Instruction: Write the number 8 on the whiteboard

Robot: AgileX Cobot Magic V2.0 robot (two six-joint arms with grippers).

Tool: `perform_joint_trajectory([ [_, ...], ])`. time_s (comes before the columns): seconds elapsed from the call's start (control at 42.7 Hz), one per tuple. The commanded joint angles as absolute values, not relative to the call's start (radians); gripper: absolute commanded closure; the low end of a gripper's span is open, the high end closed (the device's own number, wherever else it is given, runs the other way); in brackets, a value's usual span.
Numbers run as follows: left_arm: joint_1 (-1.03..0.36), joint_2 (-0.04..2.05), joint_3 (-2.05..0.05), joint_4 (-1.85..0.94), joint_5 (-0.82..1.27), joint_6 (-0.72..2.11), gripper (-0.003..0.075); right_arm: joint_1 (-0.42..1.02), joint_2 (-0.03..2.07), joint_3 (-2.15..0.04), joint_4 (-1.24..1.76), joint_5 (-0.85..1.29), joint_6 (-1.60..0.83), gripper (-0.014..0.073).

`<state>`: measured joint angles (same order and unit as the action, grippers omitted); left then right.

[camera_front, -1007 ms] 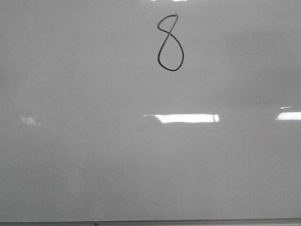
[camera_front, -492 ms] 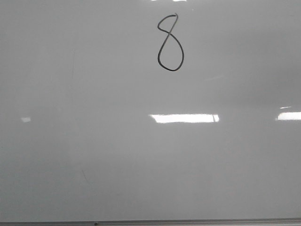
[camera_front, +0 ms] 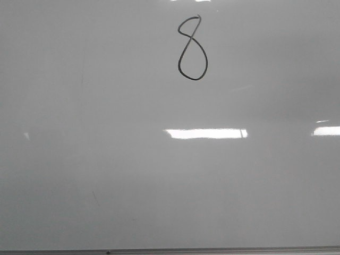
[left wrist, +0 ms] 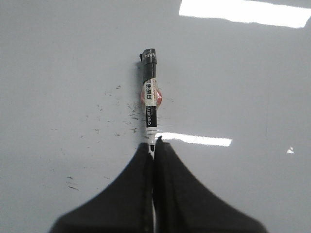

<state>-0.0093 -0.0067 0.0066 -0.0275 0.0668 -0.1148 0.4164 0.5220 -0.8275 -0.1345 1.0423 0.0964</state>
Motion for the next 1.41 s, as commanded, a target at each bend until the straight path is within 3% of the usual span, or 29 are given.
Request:
perform_joint_trajectory([
  [0.0, -0.007, -0.020, 0.021, -0.025, -0.024, -0.117, 0.0741, 0.412, 0.526, -0.851, -0.158, 0.989, 0.098, 0.0663],
  [0.328, -0.007, -0.018, 0.021, -0.040, -0.068, 0.035, 0.0741, 0.412, 0.526, -0.851, -0.158, 0.989, 0.098, 0.0663],
  [1.382, -0.007, -0.018, 0.021, -0.045, -0.068, 0.035, 0.0741, 0.412, 0.526, -0.851, -0.158, 0.988, 0.098, 0.0663],
])
